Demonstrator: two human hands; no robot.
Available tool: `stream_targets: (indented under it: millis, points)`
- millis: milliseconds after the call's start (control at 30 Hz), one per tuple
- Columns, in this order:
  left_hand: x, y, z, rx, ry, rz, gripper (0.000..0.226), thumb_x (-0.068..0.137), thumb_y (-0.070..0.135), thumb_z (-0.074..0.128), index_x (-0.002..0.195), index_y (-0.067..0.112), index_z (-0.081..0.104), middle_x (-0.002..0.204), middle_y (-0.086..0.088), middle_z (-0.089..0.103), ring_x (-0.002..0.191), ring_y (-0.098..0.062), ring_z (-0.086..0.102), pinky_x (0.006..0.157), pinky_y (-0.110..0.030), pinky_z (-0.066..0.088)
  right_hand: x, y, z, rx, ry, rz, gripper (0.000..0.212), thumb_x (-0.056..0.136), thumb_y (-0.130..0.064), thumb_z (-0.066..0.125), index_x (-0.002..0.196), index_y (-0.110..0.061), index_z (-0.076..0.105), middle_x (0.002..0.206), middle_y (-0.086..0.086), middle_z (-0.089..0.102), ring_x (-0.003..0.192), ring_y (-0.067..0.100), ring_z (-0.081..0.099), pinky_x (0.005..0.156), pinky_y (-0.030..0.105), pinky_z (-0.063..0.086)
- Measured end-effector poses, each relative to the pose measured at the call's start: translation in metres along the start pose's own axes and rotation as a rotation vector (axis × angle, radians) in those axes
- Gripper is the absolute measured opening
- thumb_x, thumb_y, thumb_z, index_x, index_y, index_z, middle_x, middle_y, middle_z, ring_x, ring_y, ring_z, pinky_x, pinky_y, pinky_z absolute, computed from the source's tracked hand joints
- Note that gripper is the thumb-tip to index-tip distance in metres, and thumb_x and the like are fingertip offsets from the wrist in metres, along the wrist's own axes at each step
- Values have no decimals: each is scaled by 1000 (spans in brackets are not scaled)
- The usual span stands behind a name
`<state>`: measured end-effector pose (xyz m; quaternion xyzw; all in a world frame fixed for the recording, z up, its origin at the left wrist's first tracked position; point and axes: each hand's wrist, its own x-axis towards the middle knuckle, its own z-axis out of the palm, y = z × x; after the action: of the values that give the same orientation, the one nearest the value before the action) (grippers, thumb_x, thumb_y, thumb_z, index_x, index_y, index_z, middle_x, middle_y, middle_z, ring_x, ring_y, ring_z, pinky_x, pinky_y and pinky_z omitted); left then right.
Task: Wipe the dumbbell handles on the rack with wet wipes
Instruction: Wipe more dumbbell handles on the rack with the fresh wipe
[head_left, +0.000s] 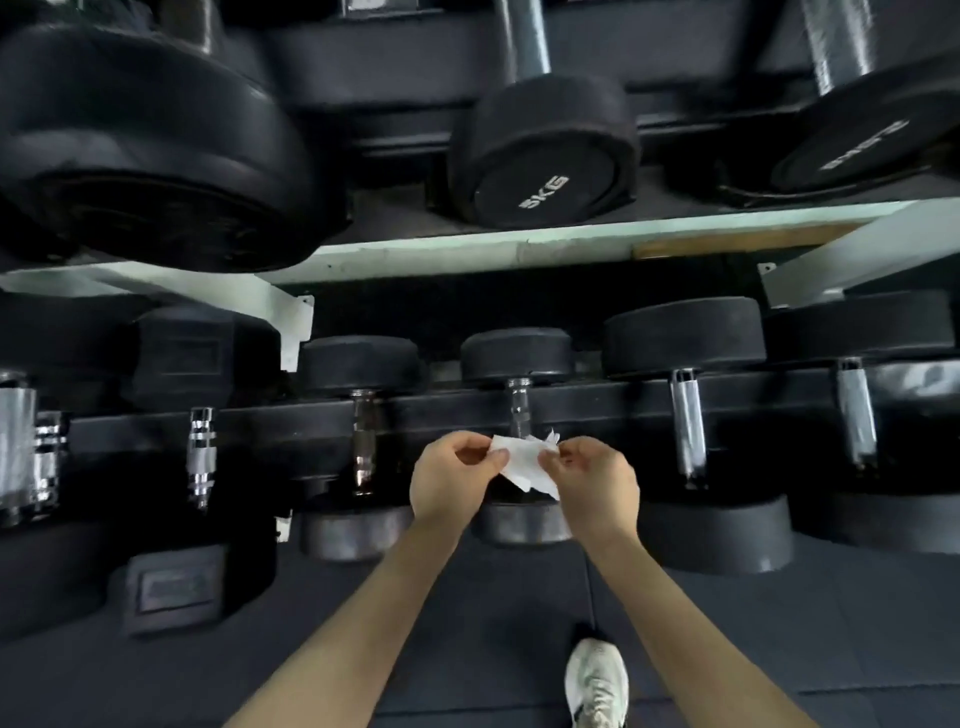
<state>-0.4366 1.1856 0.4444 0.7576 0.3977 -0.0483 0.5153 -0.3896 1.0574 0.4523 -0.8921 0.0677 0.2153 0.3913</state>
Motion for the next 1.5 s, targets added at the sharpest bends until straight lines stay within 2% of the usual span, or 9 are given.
stream_targets:
  millis: [167, 300, 567, 667, 767, 1067, 1267, 1400, 1500]
  points:
    - [38, -12, 29, 57, 50, -27, 27, 81, 32, 69, 106, 23, 64, 101, 4, 70, 94, -15, 65, 83, -31, 52, 32, 10, 28, -212, 194, -175, 15, 91, -26, 56, 94, -16, 67, 89, -3, 67, 85, 20, 60, 64, 29, 40]
    - [72, -33, 45, 365, 23, -112, 72, 85, 44, 60, 145, 17, 30, 136, -9, 50, 125, -28, 47, 101, -38, 41, 65, 26, 69, -354, -89, -59, 36, 96, -30, 45, 130, -21, 53, 117, 4, 65, 107, 26, 59, 87, 38, 48]
    - [92, -52, 63, -42, -109, -55, 23, 88, 29, 62, 100, 11, 70, 96, -4, 71, 91, -18, 65, 80, -31, 50, 99, 40, 84, 79, -91, 167, 29, 88, -27, 65, 111, -10, 67, 106, 7, 70, 101, 24, 65, 91, 35, 51]
    - [101, -52, 74, -116, -154, -77, 21, 83, 30, 69, 89, 9, 72, 85, -6, 73, 85, -21, 68, 75, -32, 51, 105, 44, 84, 270, -120, 187, 17, 83, -17, 71, 97, -7, 71, 87, 3, 72, 85, 18, 67, 77, 26, 54]
    - [107, -59, 77, -268, -145, -133, 28, 76, 28, 76, 95, 8, 73, 87, -4, 73, 88, -18, 69, 83, -31, 54, 106, 48, 82, 391, -105, 184, 13, 83, -13, 71, 95, -8, 72, 78, -2, 70, 73, 8, 65, 63, 13, 50]
    - [112, -38, 99, -652, 97, -199, 22, 87, 6, 63, 106, -3, 67, 94, -12, 69, 84, -16, 64, 73, -17, 53, 128, 32, 98, 601, 13, 122, 6, 84, -5, 68, 85, -11, 71, 77, -4, 68, 77, 12, 64, 74, 22, 53]
    - [107, -50, 96, -503, 113, -121, 26, 81, 11, 70, 104, -2, 68, 96, -10, 69, 79, -10, 64, 79, -17, 51, 117, 51, 91, 550, -79, 109, 10, 84, -10, 70, 76, -17, 69, 74, -5, 69, 72, 7, 65, 63, 13, 51]
    - [114, -42, 91, -502, 88, -165, 23, 81, 10, 71, 101, -1, 69, 92, -9, 70, 84, -16, 65, 82, -24, 52, 129, 39, 91, 566, -84, 233, 9, 82, -8, 71, 90, -5, 73, 87, 7, 73, 86, 20, 70, 82, 32, 57]
    - [123, -32, 93, -548, 85, -235, 20, 85, 12, 67, 102, 2, 69, 87, -4, 67, 86, -15, 63, 72, -15, 50, 137, 26, 89, 586, -87, 235, 9, 80, -11, 73, 88, -6, 72, 88, 5, 73, 83, 16, 68, 79, 27, 55]
